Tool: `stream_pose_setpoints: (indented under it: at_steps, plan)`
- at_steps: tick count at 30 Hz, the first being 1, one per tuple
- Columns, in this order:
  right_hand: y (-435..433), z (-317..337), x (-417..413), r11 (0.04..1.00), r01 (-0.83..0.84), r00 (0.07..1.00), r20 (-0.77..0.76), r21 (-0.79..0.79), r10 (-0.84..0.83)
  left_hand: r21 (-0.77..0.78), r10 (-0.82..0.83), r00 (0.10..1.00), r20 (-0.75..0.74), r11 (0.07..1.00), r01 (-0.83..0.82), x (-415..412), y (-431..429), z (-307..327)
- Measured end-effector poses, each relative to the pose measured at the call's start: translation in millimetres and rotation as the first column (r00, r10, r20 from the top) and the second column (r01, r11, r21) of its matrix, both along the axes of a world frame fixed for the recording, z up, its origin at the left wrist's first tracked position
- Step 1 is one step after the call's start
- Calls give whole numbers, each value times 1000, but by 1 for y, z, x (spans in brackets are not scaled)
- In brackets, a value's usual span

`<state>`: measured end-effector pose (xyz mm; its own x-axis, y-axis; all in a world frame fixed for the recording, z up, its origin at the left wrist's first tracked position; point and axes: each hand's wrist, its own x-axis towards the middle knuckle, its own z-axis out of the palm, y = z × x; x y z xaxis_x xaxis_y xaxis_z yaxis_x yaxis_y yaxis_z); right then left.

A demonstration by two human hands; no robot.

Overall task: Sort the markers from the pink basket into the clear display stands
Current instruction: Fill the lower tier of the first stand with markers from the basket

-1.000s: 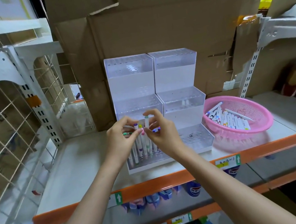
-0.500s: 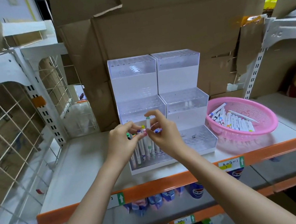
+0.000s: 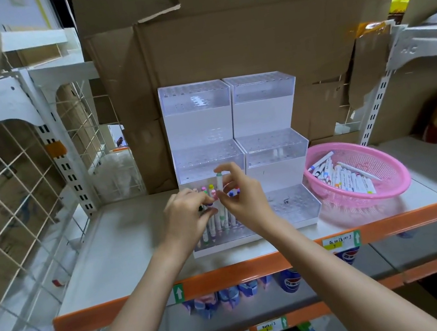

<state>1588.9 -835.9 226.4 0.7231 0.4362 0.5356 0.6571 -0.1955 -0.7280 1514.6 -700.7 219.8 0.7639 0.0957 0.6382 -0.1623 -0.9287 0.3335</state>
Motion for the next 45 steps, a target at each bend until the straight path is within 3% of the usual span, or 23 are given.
stream_pose_setpoints:
  at_steps: [12,24,31,37,40,45]
  plan:
    - [0,-2,-4,1000,-2,1000,31,-8,2,61,42,997,69,997,-46,-1,3,-11]
    - [-1,-10,-6,997,11,994,108,-76,-3,61,49,994,-97,997,-43,-10,11,-14]
    - [-3,-14,-12,996,56,984,172,-74,-43,137,54,994,-97,990,-41,-12,14,-15]
    - [-1,-11,-9,982,71,985,166,-176,-42,94,57,989,-134,995,-44,-12,12,-10]
    - [-4,-16,-13,960,113,969,241,-257,-49,72,54,988,-147,996,-44,-10,13,-8]
    - [-7,-18,-17,973,102,946,324,-208,-30,54,58,984,-171,997,-49,-10,11,-5]
